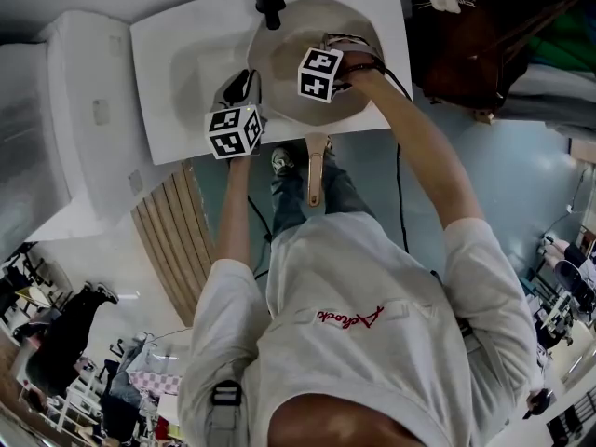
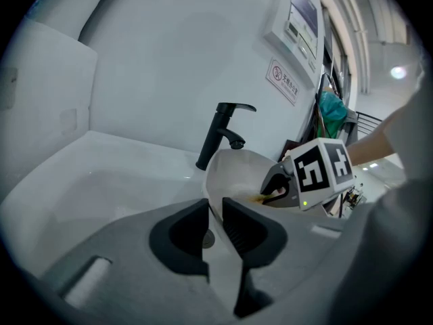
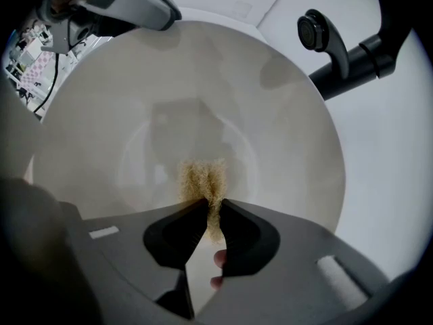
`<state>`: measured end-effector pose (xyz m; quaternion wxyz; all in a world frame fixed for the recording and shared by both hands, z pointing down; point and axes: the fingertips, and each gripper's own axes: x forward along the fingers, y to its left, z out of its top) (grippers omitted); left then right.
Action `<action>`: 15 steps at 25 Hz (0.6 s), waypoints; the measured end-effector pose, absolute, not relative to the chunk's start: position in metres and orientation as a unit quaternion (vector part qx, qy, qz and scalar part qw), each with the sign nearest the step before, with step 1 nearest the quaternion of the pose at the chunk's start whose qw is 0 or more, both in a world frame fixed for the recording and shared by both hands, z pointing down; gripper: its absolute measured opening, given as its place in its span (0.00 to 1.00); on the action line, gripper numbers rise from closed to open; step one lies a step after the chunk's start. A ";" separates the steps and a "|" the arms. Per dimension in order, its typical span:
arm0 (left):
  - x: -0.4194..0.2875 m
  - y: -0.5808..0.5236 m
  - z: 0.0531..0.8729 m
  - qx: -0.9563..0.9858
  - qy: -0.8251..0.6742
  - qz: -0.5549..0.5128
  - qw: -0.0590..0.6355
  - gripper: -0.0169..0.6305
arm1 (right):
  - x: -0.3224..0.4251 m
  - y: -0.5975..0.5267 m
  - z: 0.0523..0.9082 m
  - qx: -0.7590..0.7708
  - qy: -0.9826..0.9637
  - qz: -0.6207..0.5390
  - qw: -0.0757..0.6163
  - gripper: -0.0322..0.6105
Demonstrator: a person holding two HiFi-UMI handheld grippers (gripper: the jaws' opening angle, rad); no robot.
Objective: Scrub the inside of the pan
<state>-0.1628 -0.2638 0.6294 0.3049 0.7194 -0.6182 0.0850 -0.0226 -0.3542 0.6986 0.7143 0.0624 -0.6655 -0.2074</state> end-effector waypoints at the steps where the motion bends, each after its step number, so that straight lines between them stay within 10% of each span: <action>1: -0.163 -0.264 0.629 0.720 -0.618 0.085 0.305 0.13 | -0.019 -0.353 0.699 0.063 -0.664 -0.207 0.715 0.16; 15: -0.158 -0.265 0.621 0.724 -0.618 0.081 0.296 0.13 | 0.000 -0.319 0.708 0.050 -0.657 -0.201 0.725 0.16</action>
